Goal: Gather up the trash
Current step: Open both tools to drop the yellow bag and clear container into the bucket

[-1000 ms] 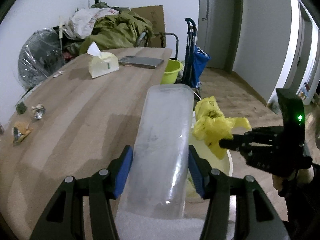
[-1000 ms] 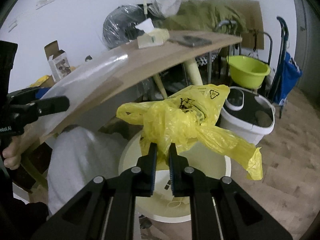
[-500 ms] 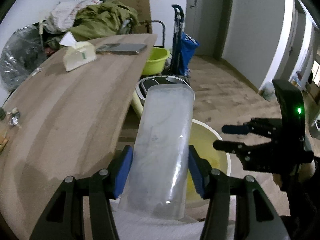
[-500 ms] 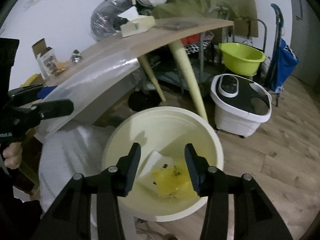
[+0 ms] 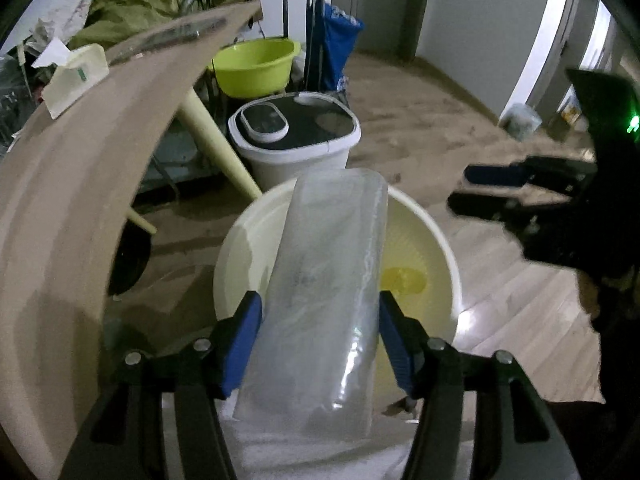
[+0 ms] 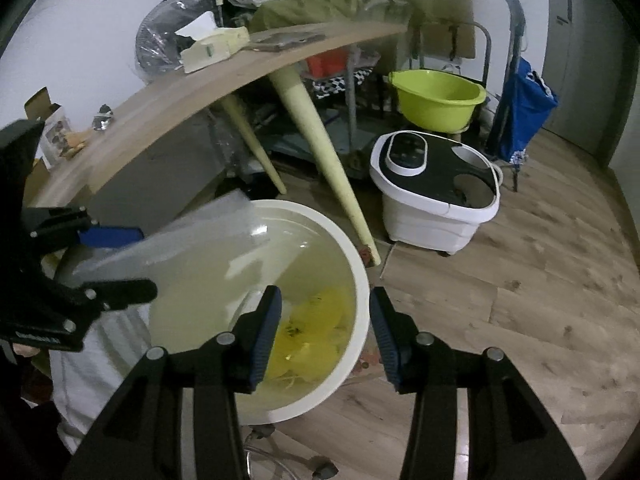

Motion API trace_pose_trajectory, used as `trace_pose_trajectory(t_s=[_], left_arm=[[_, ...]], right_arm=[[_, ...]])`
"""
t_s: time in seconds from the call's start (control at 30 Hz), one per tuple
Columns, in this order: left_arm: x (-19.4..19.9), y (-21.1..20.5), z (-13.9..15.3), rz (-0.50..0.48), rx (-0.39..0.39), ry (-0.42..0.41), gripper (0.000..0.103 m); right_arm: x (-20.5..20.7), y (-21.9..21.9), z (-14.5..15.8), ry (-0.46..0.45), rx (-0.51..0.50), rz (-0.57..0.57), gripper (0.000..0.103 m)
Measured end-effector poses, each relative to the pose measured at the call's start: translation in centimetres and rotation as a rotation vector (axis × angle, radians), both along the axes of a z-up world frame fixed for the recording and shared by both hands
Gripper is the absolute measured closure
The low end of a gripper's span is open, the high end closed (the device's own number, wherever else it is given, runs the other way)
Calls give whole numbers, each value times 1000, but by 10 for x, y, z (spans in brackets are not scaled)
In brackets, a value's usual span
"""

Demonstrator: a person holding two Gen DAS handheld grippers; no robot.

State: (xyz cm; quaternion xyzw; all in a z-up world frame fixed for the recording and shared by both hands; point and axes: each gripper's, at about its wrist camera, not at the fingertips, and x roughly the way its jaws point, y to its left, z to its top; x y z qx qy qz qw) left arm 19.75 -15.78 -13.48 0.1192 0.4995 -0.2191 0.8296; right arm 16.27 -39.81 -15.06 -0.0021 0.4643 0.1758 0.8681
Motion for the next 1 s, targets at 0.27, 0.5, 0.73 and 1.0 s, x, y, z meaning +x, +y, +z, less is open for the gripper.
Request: trace_pose_trajectory(t_s=[0.27, 0.5, 0.73, 1.0], left_arm=[[-4, -1, -4, -16, -14, 15, 40], [-6, 3, 12, -4, -52, -18, 37], [-11, 7, 25, 5, -83, -54, 37], [-18, 22, 41, 46, -95, -104, 37]], right_arm=[[-2, -2, 1, 2, -9, -11, 60], [-4, 3, 5, -4, -12, 3, 60], [-6, 13, 15, -27, -14, 25, 60], [-6, 28, 32, -73, -8, 66, 60]])
